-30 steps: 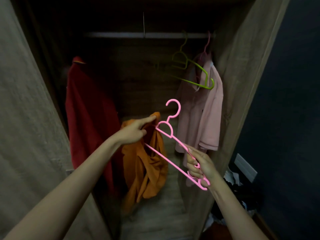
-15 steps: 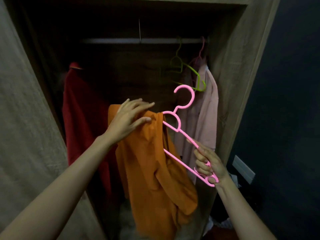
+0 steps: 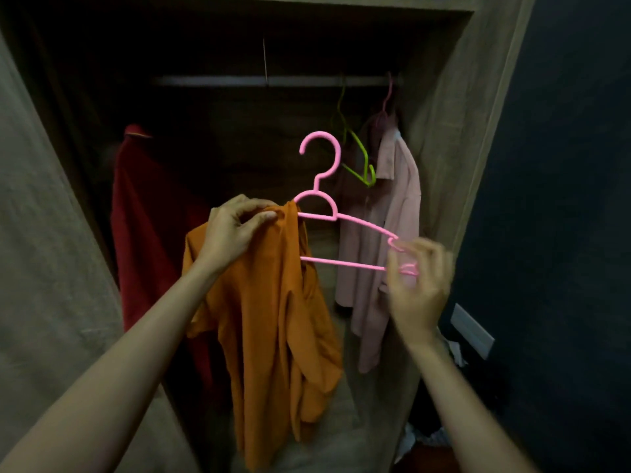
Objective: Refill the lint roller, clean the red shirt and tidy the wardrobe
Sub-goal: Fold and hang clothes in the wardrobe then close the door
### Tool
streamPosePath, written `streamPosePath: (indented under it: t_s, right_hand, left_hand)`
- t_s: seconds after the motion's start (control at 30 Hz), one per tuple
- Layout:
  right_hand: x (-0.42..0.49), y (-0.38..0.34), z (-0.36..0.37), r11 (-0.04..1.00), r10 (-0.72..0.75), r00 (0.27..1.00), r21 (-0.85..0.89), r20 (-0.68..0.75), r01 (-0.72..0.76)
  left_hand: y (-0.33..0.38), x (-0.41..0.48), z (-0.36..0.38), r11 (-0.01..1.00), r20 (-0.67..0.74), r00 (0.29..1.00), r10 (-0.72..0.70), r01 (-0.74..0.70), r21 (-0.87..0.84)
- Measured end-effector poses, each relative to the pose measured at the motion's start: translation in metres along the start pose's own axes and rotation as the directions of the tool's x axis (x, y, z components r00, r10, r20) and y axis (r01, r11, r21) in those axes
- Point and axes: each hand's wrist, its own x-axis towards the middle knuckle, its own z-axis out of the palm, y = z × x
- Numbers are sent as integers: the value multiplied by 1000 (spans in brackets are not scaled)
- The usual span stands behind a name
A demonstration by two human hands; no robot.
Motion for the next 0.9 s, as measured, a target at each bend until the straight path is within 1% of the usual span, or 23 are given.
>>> streamPosePath:
  t_s: [0.03,0.07,0.1,0.13,0.17,0.2,0.23,0.3,0.37,0.4,0.43,0.47,0.5,0.53,0.6,0.63,0.7,0.8,0.9]
  right_hand:
    - [-15,-6,7,996,-20,999,86,44,16]
    - [-29,-12,16,978,-18,986,206,163,-16]
    - [-39,-18,24,948,0,946,302,325,-104]
    - [-46,-25,32,919,22,871,332,491,-210]
    - [-51,-29,40,908,34,778,306,627,-287]
    - [-53,-32,49,909,37,689,262,724,-325]
    - [-52,-35,57,918,33,613,219,790,-331]
    - [-47,-36,72,948,-6,492,161,871,-273]
    - [-40,-27,81,988,-49,393,101,918,-114]
    - [-38,-20,82,998,-53,361,63,931,-14]
    - [-38,-10,82,997,-39,360,10,932,82]
    - [-38,-1,78,988,-19,400,-46,916,150]
    - [-39,10,75,980,4,465,-97,885,176]
    - [-39,18,69,979,16,539,-123,842,163]
    - [-36,35,55,993,34,653,-101,756,65]
    - [-33,42,48,997,37,689,-76,724,26]
    - [-26,52,33,1000,10,746,-8,666,-6]
    - [-17,54,14,996,-59,856,87,513,16]
    - [-10,50,4,995,-75,933,86,353,47]
  left_hand:
    - [0,1,-1,1000,-7,1000,9,-9,7]
    - [2,1,-2,1000,-4,1000,19,-19,13]
    - [5,2,-3,1000,3,1000,26,-26,16]
    - [8,3,-3,999,6,999,34,-34,10]
    - [12,4,-4,999,2,999,44,-44,3]
    - [15,5,-4,998,-6,998,55,-55,-5]
    - [19,6,-5,998,-13,998,62,-63,-15]
    - [20,7,-8,997,-11,998,66,-66,-31]
    - [14,9,-13,998,-9,999,47,-47,-41]
    - [9,9,-17,998,-16,999,28,-29,-48]
    - [2,9,-21,998,-27,1000,4,-6,-62]
    - [-6,7,-26,997,-43,999,-23,19,-81]
    - [-14,5,-31,994,-57,997,-48,42,-98]
    - [-22,3,-35,992,-66,995,-72,65,-109]
    - [-36,-4,-41,988,-69,992,-104,95,-118]
    - [-42,-7,-42,986,-64,991,-115,106,-125]
    - [-52,-12,-43,984,-50,990,-131,124,-128]
    - [-59,-15,-36,986,-24,991,-130,127,-108]
    - [-61,-17,-30,991,-10,995,-96,94,-95]
